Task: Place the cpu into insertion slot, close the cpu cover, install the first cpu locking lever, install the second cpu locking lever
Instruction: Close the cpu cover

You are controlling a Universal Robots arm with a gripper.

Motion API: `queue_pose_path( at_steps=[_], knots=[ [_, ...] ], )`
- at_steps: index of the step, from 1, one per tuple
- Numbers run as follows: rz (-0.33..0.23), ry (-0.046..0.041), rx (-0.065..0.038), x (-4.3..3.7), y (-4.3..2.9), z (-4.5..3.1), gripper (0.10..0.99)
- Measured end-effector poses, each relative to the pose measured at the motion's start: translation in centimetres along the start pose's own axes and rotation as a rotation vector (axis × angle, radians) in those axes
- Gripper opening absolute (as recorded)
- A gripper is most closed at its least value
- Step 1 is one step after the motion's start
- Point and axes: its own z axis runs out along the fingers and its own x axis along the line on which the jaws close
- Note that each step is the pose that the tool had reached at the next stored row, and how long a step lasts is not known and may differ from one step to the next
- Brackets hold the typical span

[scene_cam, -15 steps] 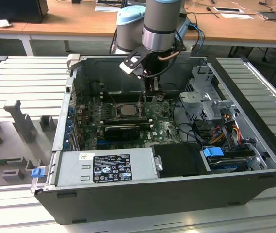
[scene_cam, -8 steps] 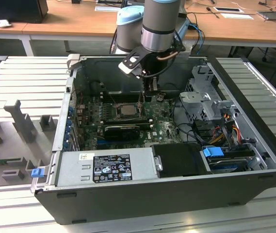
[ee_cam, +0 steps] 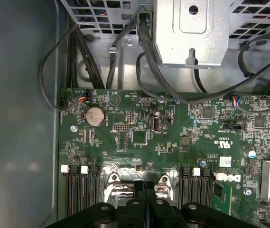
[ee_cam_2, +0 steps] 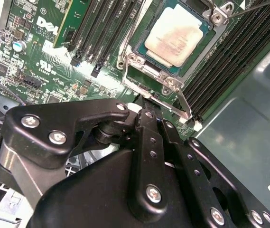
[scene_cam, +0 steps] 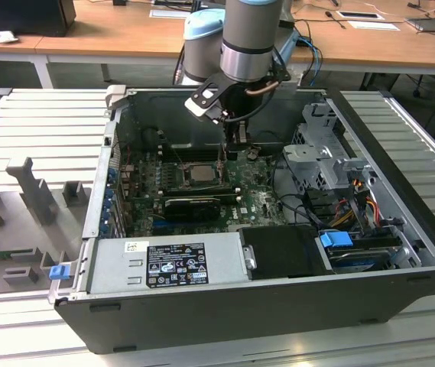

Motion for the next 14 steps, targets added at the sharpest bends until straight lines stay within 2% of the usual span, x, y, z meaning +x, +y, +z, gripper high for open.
queue_pose_path(
  at_steps=[14],
  knots=[
    [0.0, 0.0, 0.0, 0.03, -0.69, 0.03, 0.106]
  ],
)
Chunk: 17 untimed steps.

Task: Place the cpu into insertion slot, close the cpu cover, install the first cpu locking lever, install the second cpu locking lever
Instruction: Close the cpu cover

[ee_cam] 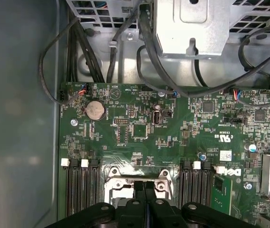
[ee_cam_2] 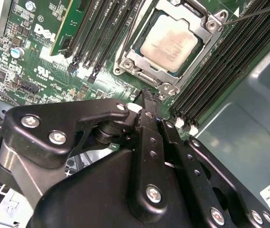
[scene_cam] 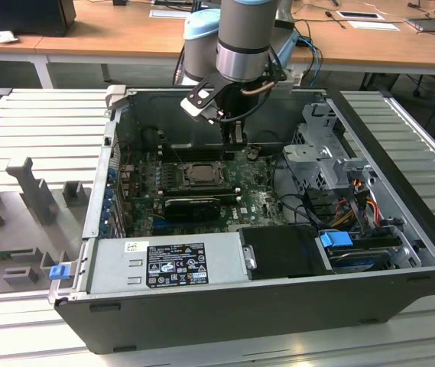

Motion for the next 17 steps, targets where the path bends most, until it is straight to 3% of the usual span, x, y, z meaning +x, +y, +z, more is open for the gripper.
queue_pose_path(
  at_steps=[8, 9, 10, 11, 17],
  knots=[
    [-0.035, 0.0016, 0.0, 0.0, -0.53, 1.28, 0.106],
    [-0.036, 0.0015, 0.0, 0.02, -1.12, 1.48, 0.106],
    [-0.038, 0.0013, 0.0, 0.05, -2.48, 1.68, 0.106],
    [-0.044, 0.0014, 0.0, 0.09, -3.3, 1.72, 0.106],
    [-0.047, 0.0014, 0.0, 0.11, -4.14, 1.75, 0.106]
  ],
)
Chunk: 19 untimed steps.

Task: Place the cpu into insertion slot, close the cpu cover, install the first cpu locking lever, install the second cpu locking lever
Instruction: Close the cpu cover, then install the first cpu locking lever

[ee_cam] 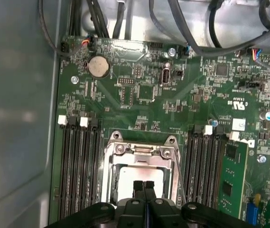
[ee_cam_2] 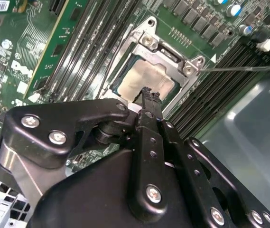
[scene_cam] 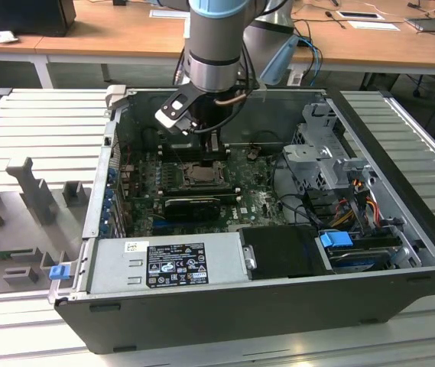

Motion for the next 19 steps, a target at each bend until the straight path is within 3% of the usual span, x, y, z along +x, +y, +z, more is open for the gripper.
queue_pose_path(
  at_steps=[19],
  knots=[
    [0.0, -0.0002, 0.0, 0.02, -0.36, -0.34, 0.106]
  ],
)
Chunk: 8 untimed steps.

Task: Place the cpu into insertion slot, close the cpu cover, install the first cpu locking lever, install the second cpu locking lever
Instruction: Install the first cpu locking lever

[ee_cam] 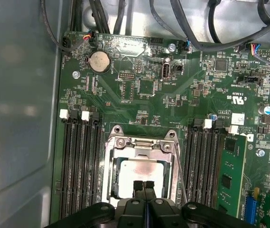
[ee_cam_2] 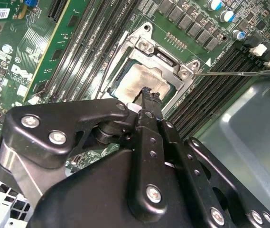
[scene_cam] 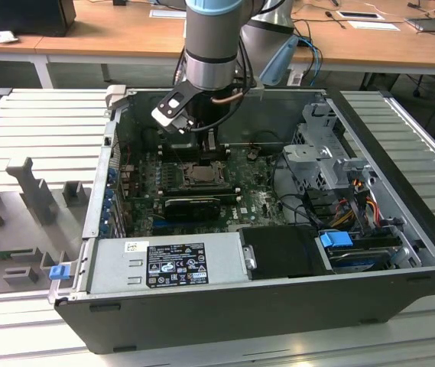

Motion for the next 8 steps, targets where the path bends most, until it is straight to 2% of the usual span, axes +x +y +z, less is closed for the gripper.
queue_pose_path(
  at_steps=[8],
  knots=[
    [0.0, 0.0004, 0.0, 0.01, 0.0, -0.37, 0.106]
  ],
)
